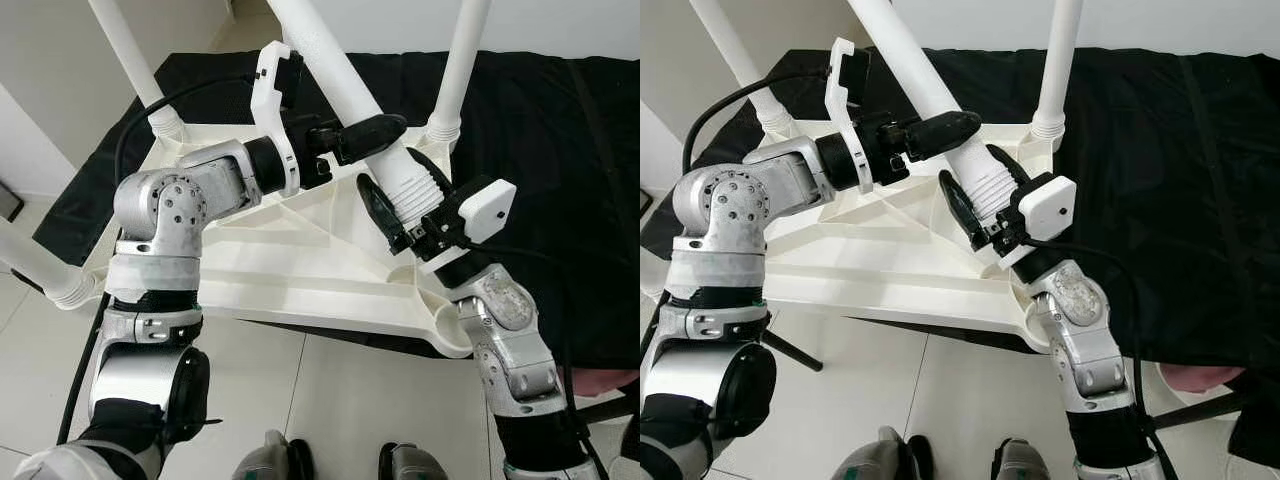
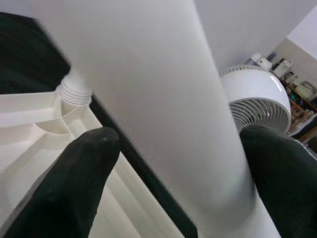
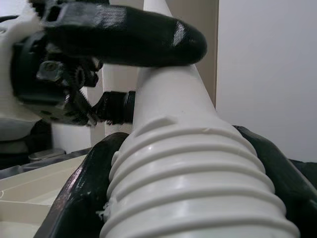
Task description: Building children table
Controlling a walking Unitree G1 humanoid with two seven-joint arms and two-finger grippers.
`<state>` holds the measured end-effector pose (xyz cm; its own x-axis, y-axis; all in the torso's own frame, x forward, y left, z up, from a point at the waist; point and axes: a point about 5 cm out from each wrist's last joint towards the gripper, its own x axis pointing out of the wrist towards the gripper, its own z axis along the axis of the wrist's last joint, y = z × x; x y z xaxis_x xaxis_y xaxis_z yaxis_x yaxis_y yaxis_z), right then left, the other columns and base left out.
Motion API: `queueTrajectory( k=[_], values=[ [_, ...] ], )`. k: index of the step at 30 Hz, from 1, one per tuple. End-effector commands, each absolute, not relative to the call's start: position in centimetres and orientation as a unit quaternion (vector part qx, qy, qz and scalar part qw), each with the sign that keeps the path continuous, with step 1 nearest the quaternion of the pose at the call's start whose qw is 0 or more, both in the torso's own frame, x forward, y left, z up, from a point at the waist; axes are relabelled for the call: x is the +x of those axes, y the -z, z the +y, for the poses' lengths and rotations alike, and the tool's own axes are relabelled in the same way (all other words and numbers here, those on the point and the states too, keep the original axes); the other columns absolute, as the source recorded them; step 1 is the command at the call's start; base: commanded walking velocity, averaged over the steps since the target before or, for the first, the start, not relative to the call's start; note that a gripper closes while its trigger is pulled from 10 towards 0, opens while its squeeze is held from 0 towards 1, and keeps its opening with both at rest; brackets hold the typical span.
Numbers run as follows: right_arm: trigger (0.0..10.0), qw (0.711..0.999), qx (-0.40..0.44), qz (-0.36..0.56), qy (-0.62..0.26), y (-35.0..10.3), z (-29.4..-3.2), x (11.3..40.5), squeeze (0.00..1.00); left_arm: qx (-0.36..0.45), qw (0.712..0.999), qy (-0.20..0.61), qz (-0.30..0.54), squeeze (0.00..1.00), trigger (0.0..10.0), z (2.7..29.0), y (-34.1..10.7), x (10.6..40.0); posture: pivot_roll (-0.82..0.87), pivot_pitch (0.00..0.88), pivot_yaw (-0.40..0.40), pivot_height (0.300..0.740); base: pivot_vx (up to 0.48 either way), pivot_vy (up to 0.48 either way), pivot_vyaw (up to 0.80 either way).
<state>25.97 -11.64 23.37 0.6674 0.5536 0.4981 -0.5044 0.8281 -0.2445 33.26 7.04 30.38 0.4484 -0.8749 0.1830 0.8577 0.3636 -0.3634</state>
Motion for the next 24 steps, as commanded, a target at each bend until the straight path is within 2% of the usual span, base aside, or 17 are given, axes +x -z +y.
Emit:
queueTrajectory(
  k=[1, 6, 18, 19, 20, 21, 22, 23, 24],
  values=[
    [10.0, 0.906, -0.042, -0.295, -0.301, -23.6, -11.0, 25.5, 0.0, -0.209, 0.83, 0.516, 0.012, 0.0, 10.0, 7.6, -30.8, 33.5, -0.11, 0.14, 0.16, 0.74, 0.0, 0.0, 0.0],
    [10.0, 0.914, -0.046, -0.285, -0.286, -22.6, -10.8, 24.3, 0.0, -0.22, 0.84, 0.496, 0.009, 0.0, 10.0, 8.5, -31.7, 34.5, -0.12, 0.143, 0.162, 0.74, 0.0, 0.0, 0.0],
    [10.0, 0.922, -0.054, -0.27, -0.274, -21.8, -11.4, 23.7, 0.0, -0.234, 0.841, 0.487, 0.015, 0.0, 10.0, 9.0, -32.3, 35.0, -0.12, 0.148, 0.165, 0.74, 0.0, 0.0, 0.0],
    [10.0, 0.922, -0.056, -0.269, -0.272, -21.8, -11.5, 23.7, 0.0, -0.24, 0.838, 0.489, 0.016, 0.0, 8.4, 9.0, -32.3, 35.0, -0.12, 0.148, 0.165, 0.74, 0.0, 0.0, 0.0],
    [10.0, 0.922, -0.056, -0.269, -0.272, -21.8, -11.5, 23.7, 0.0, -0.24, 0.838, 0.489, 0.016, 0.0, 8.4, 9.0, -32.3, 35.0, -0.12, 0.148, 0.165, 0.74, 0.0, 0.0, 0.0],
    [10.0, 0.923, -0.058, -0.268, -0.271, -21.8, -11.5, 23.7, 0.0, -0.245, 0.836, 0.491, 0.016, 0.0, 1.3, 8.9, -32.4, 35.0, -0.12, 0.148, 0.165, 0.74, 0.0, 0.0, 0.0],
    [10.0, 0.923, -0.058, -0.268, -0.271, -21.8, -11.5, 23.7, 0.0, -0.245, 0.836, 0.491, 0.016, 0.0, 1.3, 8.9, -32.4, 35.0, -0.12, 0.148, 0.165, 0.74, 0.0, 0.0, 0.0],
    [10.0, 0.923, -0.06, -0.268, -0.271, -21.7, -11.5, 23.6, 0.0, -0.25, 0.834, 0.491, 0.019, 0.0, 0.0, 8.9, -32.4, 35.1, -0.12, 0.148, 0.165, 0.74, 0.0, 0.0, 0.0],
    [10.0, 0.923, -0.06, -0.267, -0.271, -21.7, -11.5, 23.6, 0.0, -0.253, 0.833, 0.492, 0.019, 0.0, 0.0, 8.9, -32.4, 35.1, -0.12, 0.148, 0.165, 0.74, 0.0, 0.0, 0.0]
  ],
)
